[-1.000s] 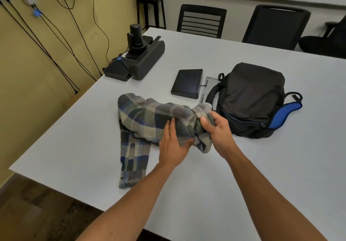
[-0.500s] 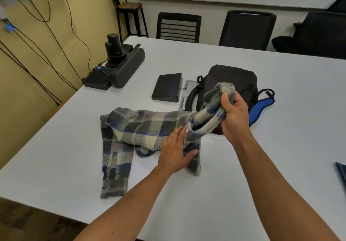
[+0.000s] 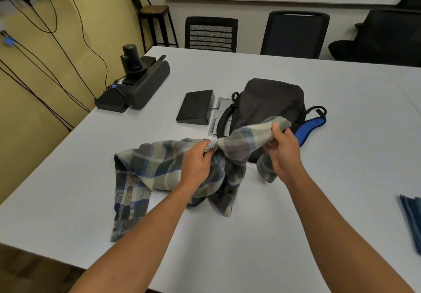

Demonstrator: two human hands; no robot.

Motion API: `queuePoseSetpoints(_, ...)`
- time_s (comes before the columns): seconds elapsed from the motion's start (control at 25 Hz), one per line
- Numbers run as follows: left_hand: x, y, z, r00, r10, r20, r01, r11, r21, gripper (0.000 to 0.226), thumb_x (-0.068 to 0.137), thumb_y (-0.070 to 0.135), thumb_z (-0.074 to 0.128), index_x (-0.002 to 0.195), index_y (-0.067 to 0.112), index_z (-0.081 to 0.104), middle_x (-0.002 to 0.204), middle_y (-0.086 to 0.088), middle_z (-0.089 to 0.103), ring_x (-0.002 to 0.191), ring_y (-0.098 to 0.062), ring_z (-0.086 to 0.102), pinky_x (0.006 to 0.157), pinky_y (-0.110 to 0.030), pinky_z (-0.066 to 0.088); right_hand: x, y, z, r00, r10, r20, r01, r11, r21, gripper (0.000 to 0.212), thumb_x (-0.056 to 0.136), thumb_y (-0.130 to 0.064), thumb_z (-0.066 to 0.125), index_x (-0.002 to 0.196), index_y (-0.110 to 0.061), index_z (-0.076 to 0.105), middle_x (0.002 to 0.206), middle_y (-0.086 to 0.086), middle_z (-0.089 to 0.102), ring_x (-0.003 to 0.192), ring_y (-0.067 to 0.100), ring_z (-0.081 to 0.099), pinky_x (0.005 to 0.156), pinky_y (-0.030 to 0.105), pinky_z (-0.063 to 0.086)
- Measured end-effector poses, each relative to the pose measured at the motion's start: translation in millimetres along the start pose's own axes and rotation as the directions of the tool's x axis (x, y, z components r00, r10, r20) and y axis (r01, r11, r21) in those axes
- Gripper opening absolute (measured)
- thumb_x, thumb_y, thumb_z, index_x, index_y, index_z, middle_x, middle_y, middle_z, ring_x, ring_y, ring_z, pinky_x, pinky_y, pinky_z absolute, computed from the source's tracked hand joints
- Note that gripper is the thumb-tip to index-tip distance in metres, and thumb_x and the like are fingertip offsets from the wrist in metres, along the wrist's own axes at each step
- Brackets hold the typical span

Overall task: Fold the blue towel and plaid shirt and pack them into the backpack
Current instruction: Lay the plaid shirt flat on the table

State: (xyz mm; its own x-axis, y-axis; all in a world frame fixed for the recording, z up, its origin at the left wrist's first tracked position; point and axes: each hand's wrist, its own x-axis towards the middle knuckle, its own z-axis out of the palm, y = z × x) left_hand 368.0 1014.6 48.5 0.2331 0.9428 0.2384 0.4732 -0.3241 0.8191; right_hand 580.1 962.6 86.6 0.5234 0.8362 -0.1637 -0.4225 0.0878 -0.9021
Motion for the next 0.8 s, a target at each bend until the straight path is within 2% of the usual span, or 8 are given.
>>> queuePoseSetpoints(0.08, 7, 19, 1, 1.000, -0.009, 0.016, 0.010, 0.998, -0.063, 0.016, 0.098, 0.022, 0.055, 0.096, 0.010, 0.065, 0.086, -0.002, 0.068, 0.082, -0.020, 0.062, 0.075, -0.040, 0.053, -5, 9, -2, 0.993, 0.018, 0.117, -0.003, 0.991, -0.134, 0.031, 0.103, -0.025, 0.049, 0.131, -0.014, 0.056, 0.122, 0.002, 0.068, 0.112, 0.018, 0.065, 0.089, 0.034, 0.056)
queuePoseSetpoints(0.2, 16, 48, 4, 1.000, -0.015, 0.020, 0.019, 0.987, -0.162, 0.024, 0.098, 0.027, 0.056, 0.093, 0.005, 0.064, 0.084, -0.006, 0.068, 0.081, -0.019, 0.063, 0.073, -0.038, 0.052, -17, 21, -5, 0.947, 0.025, 0.320, 0.077, 0.950, -0.302, 0.032, 0.100, -0.019, 0.054, 0.131, -0.017, 0.054, 0.122, -0.006, 0.068, 0.115, 0.012, 0.063, 0.090, 0.025, 0.054)
queuePoseSetpoints(0.36, 22, 74, 7, 0.998, -0.016, 0.057, 0.033, 0.951, -0.306, 0.025, 0.099, 0.030, 0.055, 0.102, 0.009, 0.068, 0.096, -0.003, 0.071, 0.093, -0.015, 0.066, 0.082, -0.031, 0.053, -28, 25, -10, 0.866, 0.050, 0.497, 0.173, 0.903, -0.393, 0.041, 0.089, -0.008, 0.069, 0.127, -0.018, 0.055, 0.121, -0.001, 0.068, 0.114, 0.011, 0.064, 0.092, 0.024, 0.052)
queuePoseSetpoints(0.52, 27, 80, 11, 0.999, -0.017, 0.035, 0.028, 0.939, -0.342, 0.028, 0.097, 0.034, 0.057, 0.098, 0.009, 0.068, 0.091, -0.005, 0.071, 0.090, -0.019, 0.067, 0.083, -0.040, 0.055, -23, 17, -7, 0.906, -0.165, 0.390, 0.354, 0.801, -0.483, 0.019, 0.094, -0.010, 0.063, 0.114, -0.010, 0.066, 0.104, -0.003, 0.072, 0.098, 0.006, 0.067, 0.086, 0.022, 0.050)
queuePoseSetpoints(0.6, 26, 78, 15, 1.000, -0.030, -0.009, 0.026, 0.954, -0.298, 0.026, 0.094, 0.036, 0.061, 0.093, 0.011, 0.065, 0.086, -0.001, 0.068, 0.083, -0.013, 0.064, 0.077, -0.038, 0.055, -19, 10, -9, 0.925, -0.229, 0.305, 0.360, 0.787, -0.501, 0.013, 0.096, -0.011, 0.061, 0.106, -0.012, 0.069, 0.098, -0.002, 0.072, 0.091, 0.005, 0.066, 0.084, 0.024, 0.051)
queuePoseSetpoints(0.68, 19, 75, 18, 0.993, 0.000, -0.121, -0.030, 0.968, -0.248, 0.019, 0.090, 0.034, 0.068, 0.100, 0.019, 0.061, 0.094, 0.006, 0.063, 0.084, -0.007, 0.061, 0.073, -0.024, 0.052, -19, 4, -11, 0.941, -0.240, 0.238, 0.330, 0.805, -0.492, 0.013, 0.096, -0.010, 0.059, 0.100, -0.018, 0.069, 0.094, -0.005, 0.071, 0.085, 0.001, 0.065, 0.080, 0.020, 0.052)
queuePoseSetpoints(0.72, 13, 73, 19, 0.977, 0.040, -0.211, -0.085, 0.974, -0.211, 0.025, 0.088, 0.032, 0.070, 0.109, 0.022, 0.059, 0.103, 0.007, 0.058, 0.088, -0.007, 0.059, 0.076, -0.020, 0.049, -20, 3, -11, 0.949, -0.240, 0.203, 0.311, 0.813, -0.492, 0.015, 0.097, -0.010, 0.058, 0.098, -0.021, 0.068, 0.092, -0.005, 0.070, 0.084, 0.000, 0.064, 0.079, 0.019, 0.052)
queuePoseSetpoints(0.8, -2, 63, 27, 0.921, 0.163, -0.353, -0.206, 0.975, -0.086, 0.038, 0.086, 0.030, 0.073, 0.117, 0.018, 0.054, 0.113, 0.005, 0.048, 0.097, -0.015, 0.055, 0.083, -0.021, 0.046, -18, 3, -12, 0.967, -0.231, 0.111, 0.255, 0.836, -0.486, 0.016, 0.098, -0.012, 0.057, 0.096, -0.024, 0.067, 0.091, -0.007, 0.070, 0.082, -0.001, 0.063, 0.077, 0.019, 0.051)
